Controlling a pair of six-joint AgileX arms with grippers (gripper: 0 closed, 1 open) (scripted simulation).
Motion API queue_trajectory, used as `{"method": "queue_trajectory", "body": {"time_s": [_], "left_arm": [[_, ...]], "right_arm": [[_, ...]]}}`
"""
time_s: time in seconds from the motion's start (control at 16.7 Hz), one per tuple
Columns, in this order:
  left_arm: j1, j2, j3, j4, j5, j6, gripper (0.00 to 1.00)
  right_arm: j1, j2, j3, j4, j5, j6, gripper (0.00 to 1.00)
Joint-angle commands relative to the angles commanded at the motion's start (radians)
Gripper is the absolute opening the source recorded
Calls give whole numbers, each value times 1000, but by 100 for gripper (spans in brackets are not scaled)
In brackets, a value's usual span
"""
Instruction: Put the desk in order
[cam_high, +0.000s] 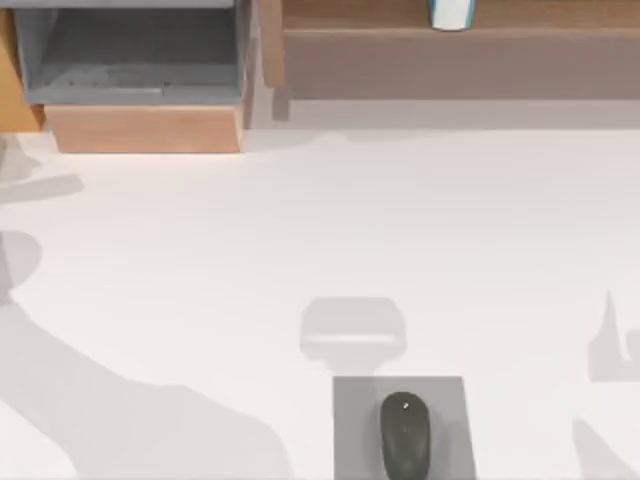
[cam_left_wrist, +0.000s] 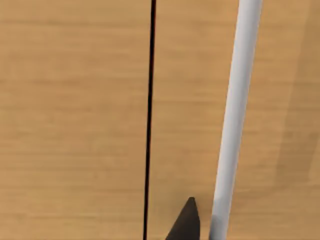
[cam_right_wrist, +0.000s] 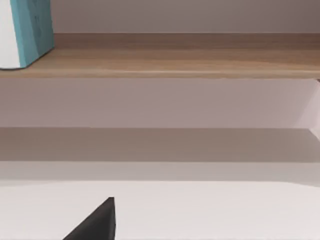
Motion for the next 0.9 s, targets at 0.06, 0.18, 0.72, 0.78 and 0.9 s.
{"method": "queue_trajectory", "body": {"time_s": [0.06,0.18,0.72,0.78,0.9], "left_arm": [[9,17,-16,-10,0,-4,100],[14,6,-33,-3,2,-1,100],[51,-65,-197,87,42,0,100],[46,-59,-193,85,40,0,100],[36,-67,-200,81,36,-9,100]], "right_arm": [[0,0,0,0,0,0,100],[0,0,0,0,0,0,100],[0,0,0,0,0,0,100],[0,0,0,0,0,0,100],[0,0,0,0,0,0,100]]}}
